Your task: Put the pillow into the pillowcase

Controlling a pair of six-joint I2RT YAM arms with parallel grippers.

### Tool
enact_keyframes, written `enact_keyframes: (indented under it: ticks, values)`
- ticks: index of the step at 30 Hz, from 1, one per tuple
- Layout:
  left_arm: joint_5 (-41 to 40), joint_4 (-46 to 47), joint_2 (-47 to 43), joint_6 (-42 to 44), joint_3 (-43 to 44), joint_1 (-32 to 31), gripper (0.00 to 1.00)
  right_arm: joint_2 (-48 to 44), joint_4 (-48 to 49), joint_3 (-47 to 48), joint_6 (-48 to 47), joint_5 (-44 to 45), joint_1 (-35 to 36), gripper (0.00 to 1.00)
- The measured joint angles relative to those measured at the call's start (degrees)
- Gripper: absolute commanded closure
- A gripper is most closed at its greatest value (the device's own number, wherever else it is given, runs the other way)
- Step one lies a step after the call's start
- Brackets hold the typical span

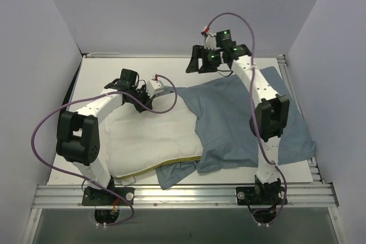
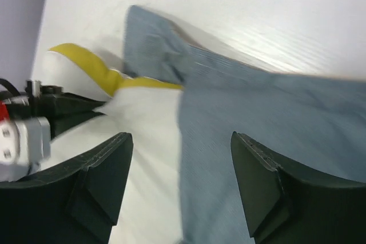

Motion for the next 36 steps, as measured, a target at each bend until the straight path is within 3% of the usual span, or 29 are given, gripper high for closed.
enact_keyframes:
  ticks: [4,7,16,19,20,22,26,31,36]
  values:
    - [0.0,0.7,0.8,-2.3,0.0,3.0,1.00,-10.6,-3.9,-7.1,-9.1,8.9,-3.8,0.40]
    - [0.5,1.2,0.9,-3.5,0.0,2.6,1.00,-15.3,-7.1,-10.7,-14.1,13.8,-2.0,0.41]
    - [2.7,2.8,2.4,-10.5,0.0,2.4,1.00,-9.7,-11.6,-17.0,-18.1,18.0,9.2,0.42]
    - [3.4,3.5,2.4,-14.4,0.0,2.4,1.00,-7.1,-12.2,-17.3,-18.5,19.3,10.0,0.61]
    - [3.7,3.8,2.4,-15.6,0.0,2.4,1.00,-6.4,-12.2,-17.3,-18.6,19.8,10.1,0.79]
    - [4.2,4.4,2.4,-18.3,-0.1,2.5,1.00,-5.1,-12.4,-17.2,-18.7,20.3,10.1,0.95]
    - [5.9,6.5,2.5,-25.7,-0.7,3.5,1.00,-3.5,-13.4,-14.3,-18.4,19.4,10.5,0.99]
    - [8.4,11.5,3.0,-39.0,-2.3,5.4,1.00,-4.0,-13.5,-6.9,-18.3,10.4,14.8,1.00]
    - [11.9,19.9,3.6,-52.1,-4.3,7.2,1.00,-7.7,-11.8,-9.0,-17.4,4.1,21.2,1.00]
